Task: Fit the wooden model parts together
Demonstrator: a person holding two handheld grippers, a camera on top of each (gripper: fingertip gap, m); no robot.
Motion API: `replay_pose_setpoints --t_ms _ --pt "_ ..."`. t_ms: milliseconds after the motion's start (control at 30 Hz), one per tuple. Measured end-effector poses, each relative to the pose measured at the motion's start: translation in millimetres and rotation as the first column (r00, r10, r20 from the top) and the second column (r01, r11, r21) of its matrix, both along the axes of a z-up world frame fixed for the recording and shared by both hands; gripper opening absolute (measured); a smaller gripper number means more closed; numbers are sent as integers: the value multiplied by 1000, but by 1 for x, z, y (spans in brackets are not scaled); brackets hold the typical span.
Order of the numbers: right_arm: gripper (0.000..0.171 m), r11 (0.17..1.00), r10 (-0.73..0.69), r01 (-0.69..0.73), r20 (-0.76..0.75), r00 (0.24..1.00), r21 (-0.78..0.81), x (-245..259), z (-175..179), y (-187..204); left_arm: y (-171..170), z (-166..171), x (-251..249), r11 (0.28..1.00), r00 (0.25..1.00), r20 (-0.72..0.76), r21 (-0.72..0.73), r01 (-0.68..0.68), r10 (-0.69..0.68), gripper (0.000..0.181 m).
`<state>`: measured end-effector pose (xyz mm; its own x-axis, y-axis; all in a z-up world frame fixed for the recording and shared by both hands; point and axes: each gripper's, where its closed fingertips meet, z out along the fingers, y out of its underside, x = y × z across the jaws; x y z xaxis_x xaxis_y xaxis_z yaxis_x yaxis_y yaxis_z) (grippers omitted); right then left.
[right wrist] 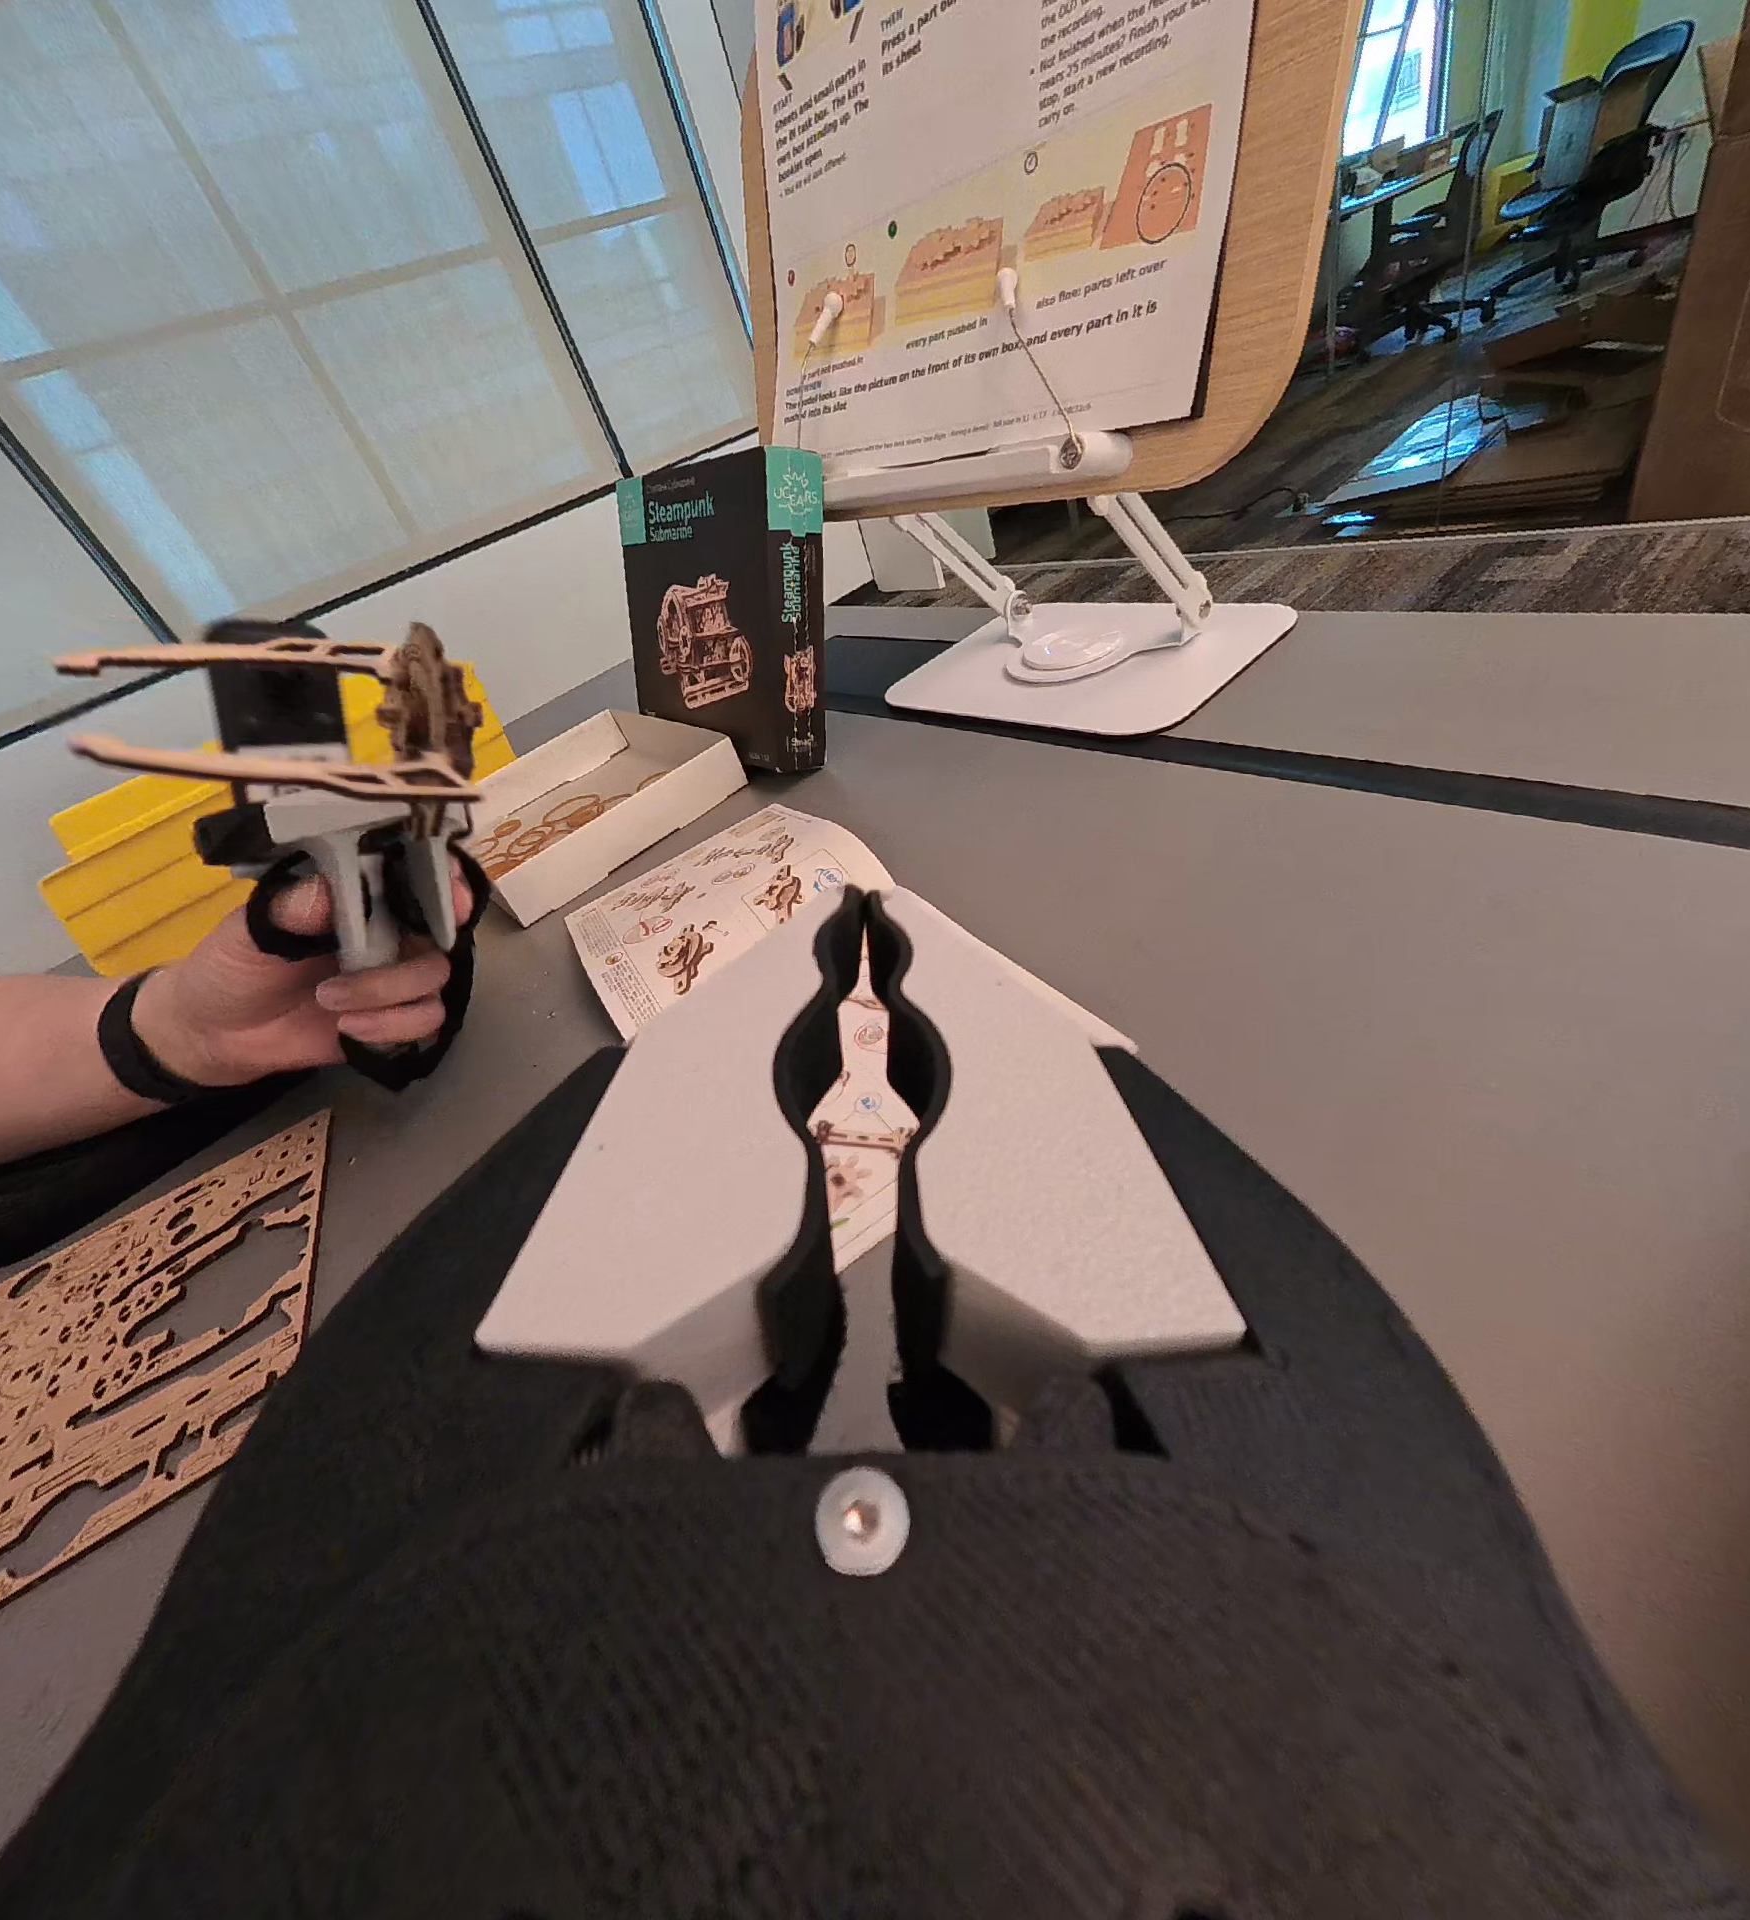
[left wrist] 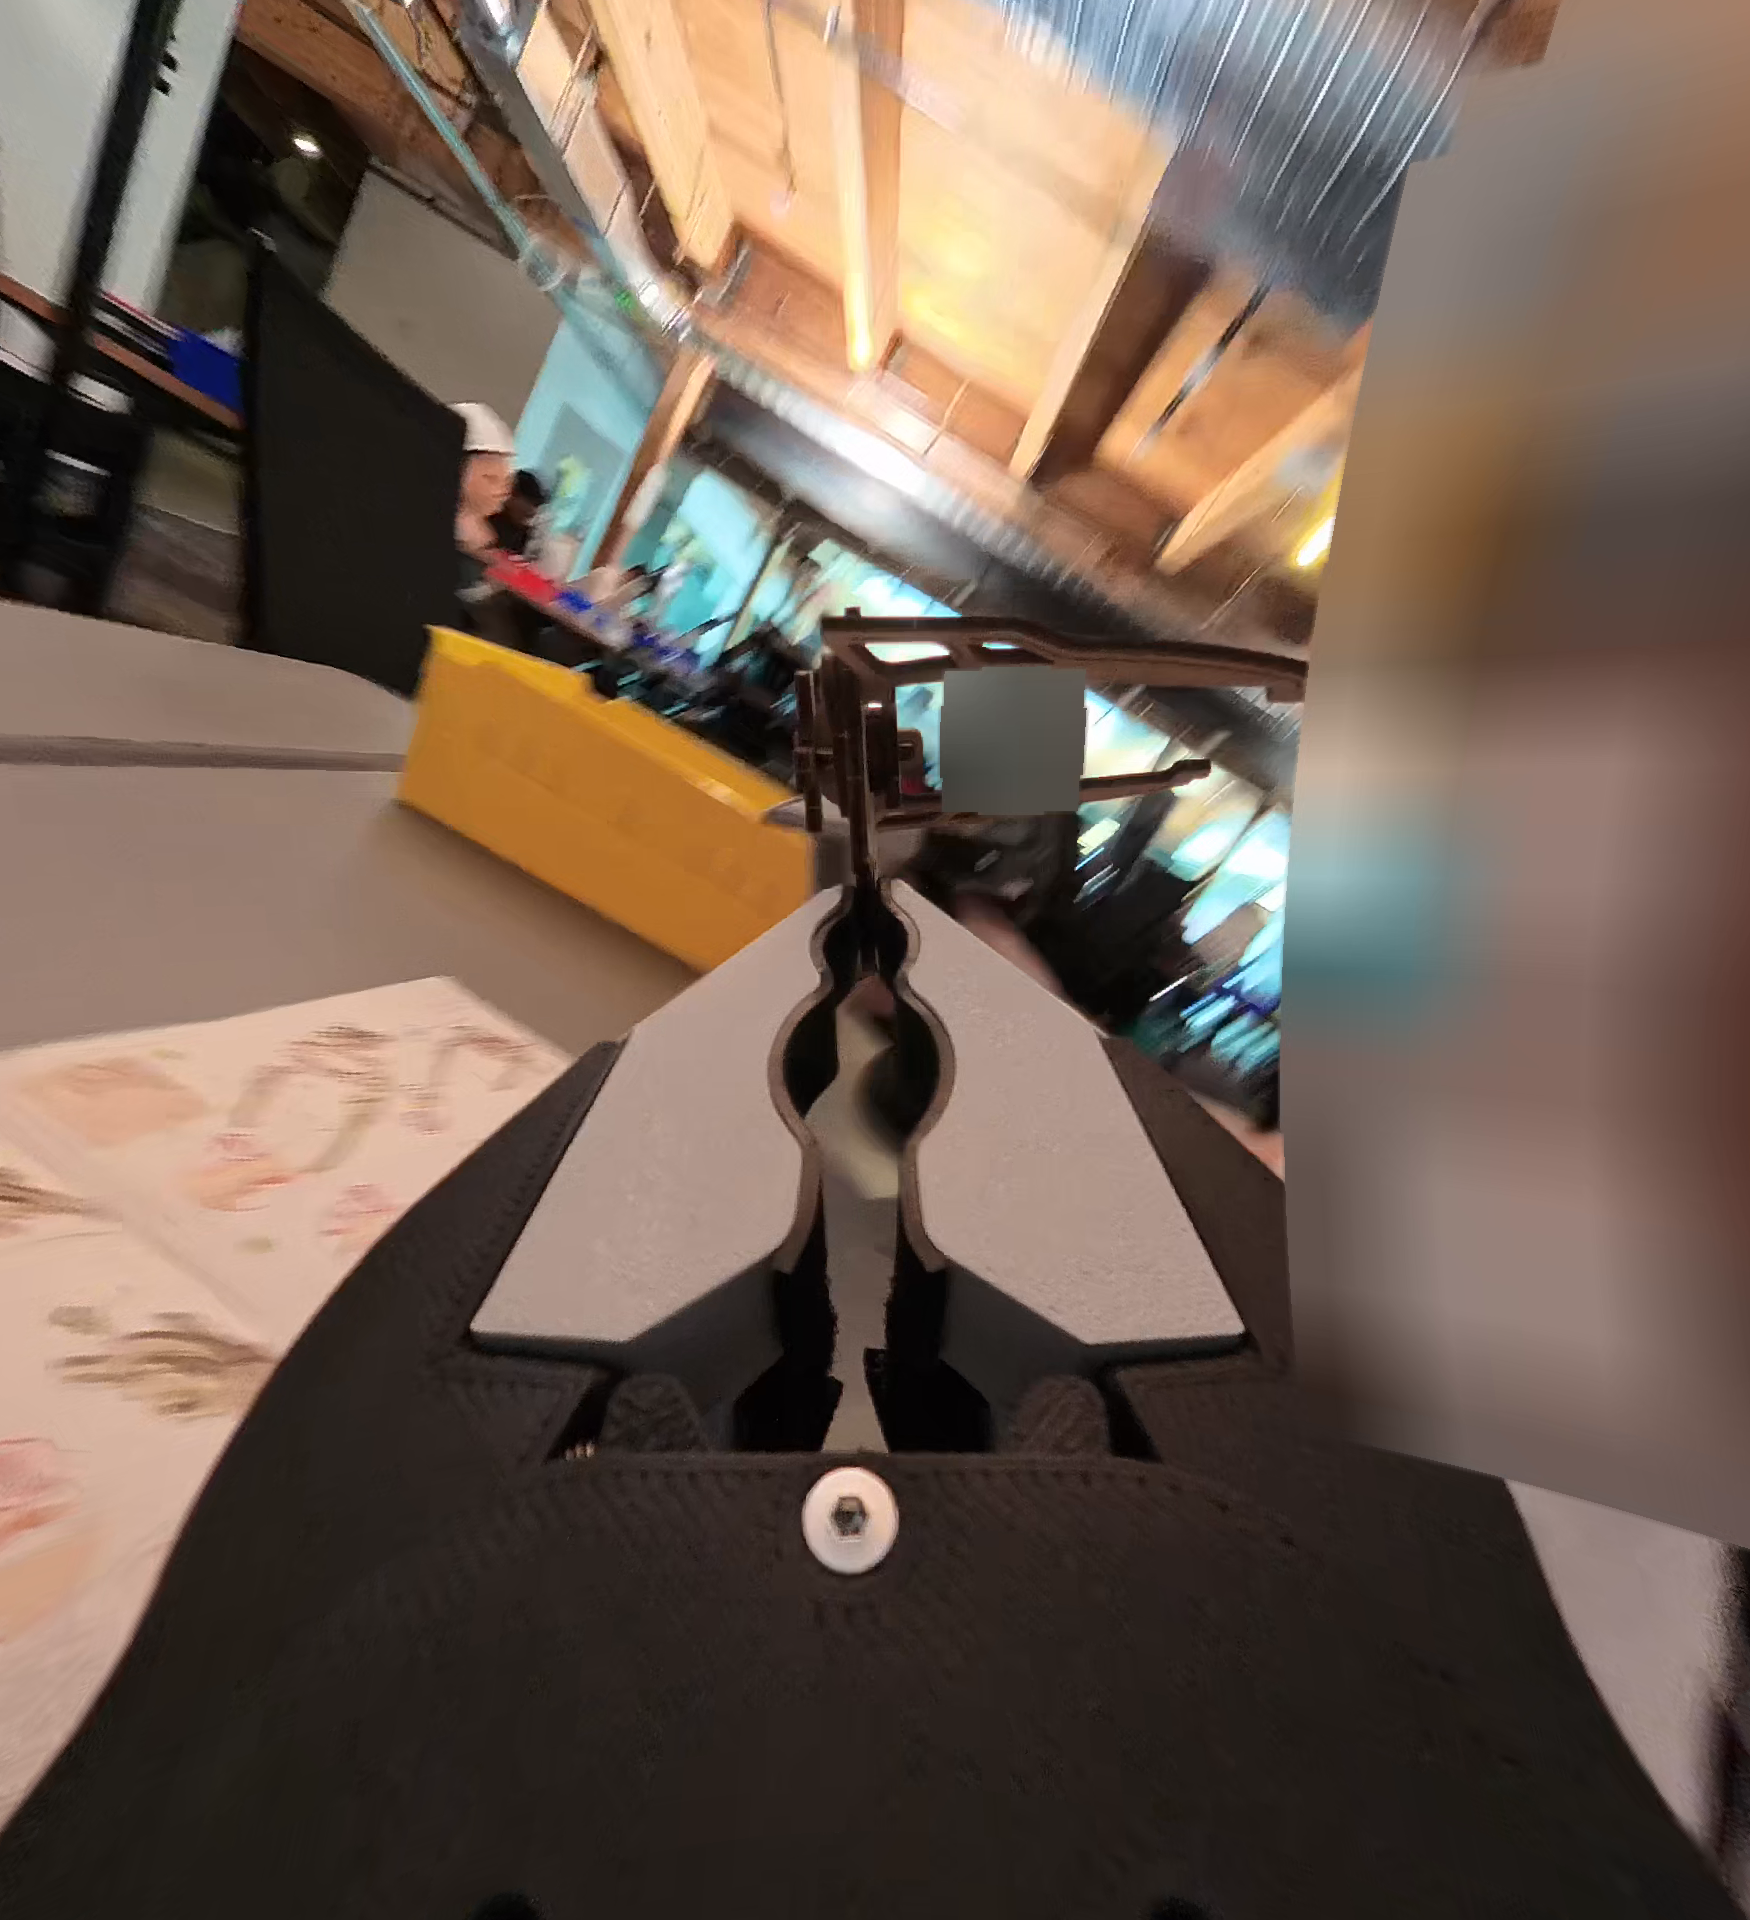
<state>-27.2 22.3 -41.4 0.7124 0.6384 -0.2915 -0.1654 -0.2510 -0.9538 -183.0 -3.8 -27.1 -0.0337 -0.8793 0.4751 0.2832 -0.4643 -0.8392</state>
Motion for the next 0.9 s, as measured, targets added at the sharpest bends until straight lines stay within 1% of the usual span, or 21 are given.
replay_pose_setpoints --t_ms 33,67,100,133,167,200,233,267,300,400,467,600,900 --pt "0 1000 -14 14 27 1000 -6 1 -3 1 4 -6 0 997 995 -85 68 -47 53 0" --pt "0 999 -47 48 77 996 -11 4 -8 4 10 -14 -1 982 973 -190 160 -103 133 0" --pt "0 997 -77 79 132 988 -9 6 -13 6 18 -19 -4 949 932 -279 277 -152 230 0" --pt "0 994 -102 105 184 978 -7 9 -17 8 27 -22 -8 894 877 -338 403 -194 343 0" --pt "0 990 -134 138 232 964 -2 12 -21 10 36 -25 -14 823 802 -381 521 -226 461 0" --pt "0 986 -163 167 274 948 9 15 -24 12 46 -28 -21 750 714 -411 617 -240 566 0" --pt "0 984 -176 179 305 936 20 16 -26 12 53 -32 -26 688 633 -429 685 -237 645 0" --pt "0 983 -180 181 327 928 29 15 -26 12 58 -36 -30 653 572 -444 722 -227 690 0" --pt "0 982 -189 188 348 919 37 16 -28 13 60 -41 -33 640 524 -466 737 -215 713 0" --pt "0 982 -189 186 388 902 47 14 -30 13 64 -50 -38 612 429 -497 769 -184 754 0" --pt "0 983 -181 179 394 901 41 12 -32 13 66 -49 -41 600 403 -497 778 -186 769 0" --pt "0 986 -164 163 386 908 35 9 -33 12 71 -50 -47 600 380 -503 775 -199 776 0" --pt "0 988 -149 151 396 906 27 7 -35 11 71 -52 -46 604 382 -507 773 -194 773 0"
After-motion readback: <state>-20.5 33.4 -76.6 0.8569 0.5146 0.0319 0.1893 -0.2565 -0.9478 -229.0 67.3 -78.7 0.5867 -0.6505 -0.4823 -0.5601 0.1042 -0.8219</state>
